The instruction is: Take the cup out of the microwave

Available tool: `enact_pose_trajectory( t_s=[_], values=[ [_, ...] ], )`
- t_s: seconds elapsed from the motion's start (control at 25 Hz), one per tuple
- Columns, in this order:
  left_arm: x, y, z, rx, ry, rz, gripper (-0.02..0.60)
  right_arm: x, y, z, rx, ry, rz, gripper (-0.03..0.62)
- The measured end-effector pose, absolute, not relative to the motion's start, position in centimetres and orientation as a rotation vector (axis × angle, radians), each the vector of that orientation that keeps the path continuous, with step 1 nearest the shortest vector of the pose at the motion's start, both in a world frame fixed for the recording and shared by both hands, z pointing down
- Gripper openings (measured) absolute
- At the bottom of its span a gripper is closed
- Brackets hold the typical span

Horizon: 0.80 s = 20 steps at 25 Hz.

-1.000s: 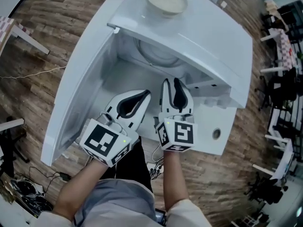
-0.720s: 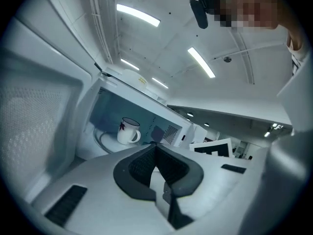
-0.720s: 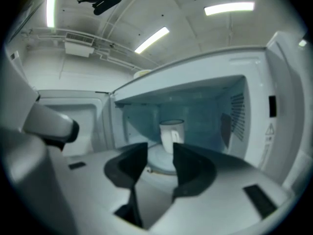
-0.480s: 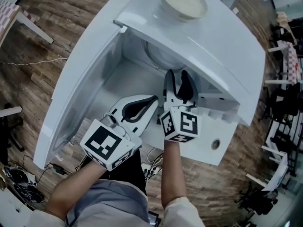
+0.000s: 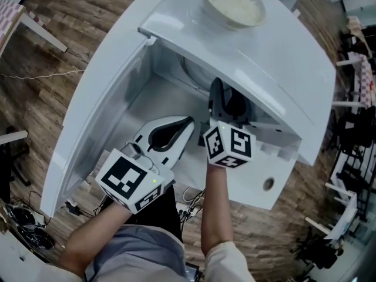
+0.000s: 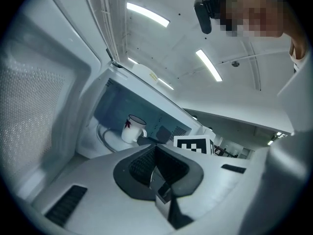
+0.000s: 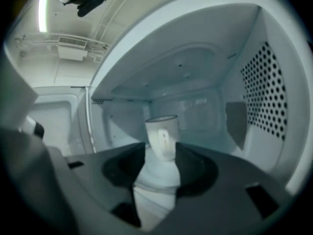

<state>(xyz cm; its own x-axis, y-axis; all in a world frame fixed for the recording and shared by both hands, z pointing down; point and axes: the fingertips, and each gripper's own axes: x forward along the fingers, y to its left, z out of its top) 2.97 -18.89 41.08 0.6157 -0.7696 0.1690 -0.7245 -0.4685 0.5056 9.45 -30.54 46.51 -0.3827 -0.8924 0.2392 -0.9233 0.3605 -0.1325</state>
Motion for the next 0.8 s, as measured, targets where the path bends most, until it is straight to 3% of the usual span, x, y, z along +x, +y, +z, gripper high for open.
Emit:
enact_pose_trajectory(
  t_s=[0.8],
  values=[
    [2.1,-21.0,43.2,2.205,-1.188,-0.145,0.008,9.0,-33.7,47.1,1.676,-2.454,0.317,0.176]
  ],
)
